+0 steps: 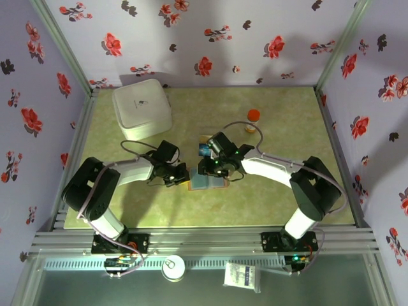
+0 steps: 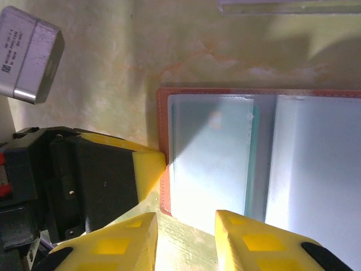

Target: Take the credit cards out of the card holder

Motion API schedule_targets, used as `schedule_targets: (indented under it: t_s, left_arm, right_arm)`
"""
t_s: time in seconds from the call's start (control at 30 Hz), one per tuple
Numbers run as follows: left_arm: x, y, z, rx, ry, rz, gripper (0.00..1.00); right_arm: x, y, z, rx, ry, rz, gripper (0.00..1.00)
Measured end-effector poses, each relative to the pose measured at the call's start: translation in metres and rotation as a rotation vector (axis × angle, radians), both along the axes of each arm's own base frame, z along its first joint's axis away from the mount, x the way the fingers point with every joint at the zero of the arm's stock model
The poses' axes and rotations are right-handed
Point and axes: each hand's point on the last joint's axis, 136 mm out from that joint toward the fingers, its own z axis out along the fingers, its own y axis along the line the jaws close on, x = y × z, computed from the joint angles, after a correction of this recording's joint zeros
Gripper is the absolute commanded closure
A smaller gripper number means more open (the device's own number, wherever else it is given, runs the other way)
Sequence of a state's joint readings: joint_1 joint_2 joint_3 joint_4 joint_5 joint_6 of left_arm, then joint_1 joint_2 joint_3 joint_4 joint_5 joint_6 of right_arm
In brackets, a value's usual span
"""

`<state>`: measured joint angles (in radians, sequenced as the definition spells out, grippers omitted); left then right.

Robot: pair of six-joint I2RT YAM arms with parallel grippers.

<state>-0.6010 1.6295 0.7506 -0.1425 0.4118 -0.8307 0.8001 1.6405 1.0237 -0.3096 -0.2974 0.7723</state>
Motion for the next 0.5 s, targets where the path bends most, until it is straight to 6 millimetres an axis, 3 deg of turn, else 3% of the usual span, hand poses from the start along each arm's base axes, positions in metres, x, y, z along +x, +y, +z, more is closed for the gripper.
schedule_targets:
  t_s: [0.37, 0.5]
  left_arm:
    - [-0.001, 0.005, 0.003, 0.021, -0.007, 0.011, 1.0]
    - [-0.001, 0.006, 0.002, 0.025, -0.007, 0.012, 1.0]
  right_arm:
    - [-0.01, 0.009, -0.036, -0.033, 0.099, 0.018, 0.68]
    - [-0.009, 0.014, -0.036, -0.029, 0.109, 0.027, 0.68]
